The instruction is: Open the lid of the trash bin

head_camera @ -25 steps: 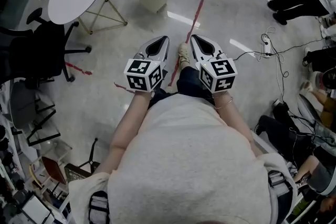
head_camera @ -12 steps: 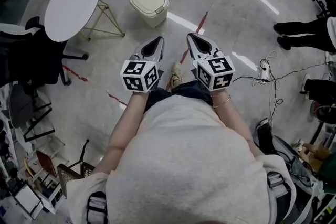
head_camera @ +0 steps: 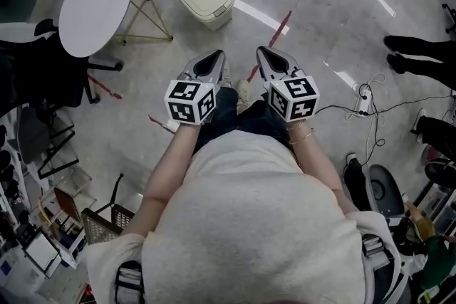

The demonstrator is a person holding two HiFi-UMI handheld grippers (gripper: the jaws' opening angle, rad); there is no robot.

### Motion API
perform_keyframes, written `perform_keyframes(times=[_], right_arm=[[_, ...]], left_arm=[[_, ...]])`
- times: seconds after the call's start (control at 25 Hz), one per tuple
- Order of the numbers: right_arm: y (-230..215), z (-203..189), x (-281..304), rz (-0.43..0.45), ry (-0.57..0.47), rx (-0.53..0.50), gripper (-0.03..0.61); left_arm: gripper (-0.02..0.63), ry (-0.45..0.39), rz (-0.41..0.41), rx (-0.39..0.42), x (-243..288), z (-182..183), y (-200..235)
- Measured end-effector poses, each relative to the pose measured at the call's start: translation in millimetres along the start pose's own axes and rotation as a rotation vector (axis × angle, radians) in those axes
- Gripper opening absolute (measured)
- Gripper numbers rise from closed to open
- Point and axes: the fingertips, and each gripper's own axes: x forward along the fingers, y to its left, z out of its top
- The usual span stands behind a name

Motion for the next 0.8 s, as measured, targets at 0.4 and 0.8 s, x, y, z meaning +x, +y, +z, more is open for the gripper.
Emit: perform_keyframes(times=[0.4,0.8], right_arm=[[-31.3,18.8,64.3,-0.024,0.042,0.013,0.008],[-40.2,46.2,127.1,-0.074,0.078,0.026,0.008]], left_arm=[[0.009,0.050,-0.028,-0.021,48.6,19.8,45.8],[0.009,0.115,-0.074,-0.043,82.3,43.7,107.5]])
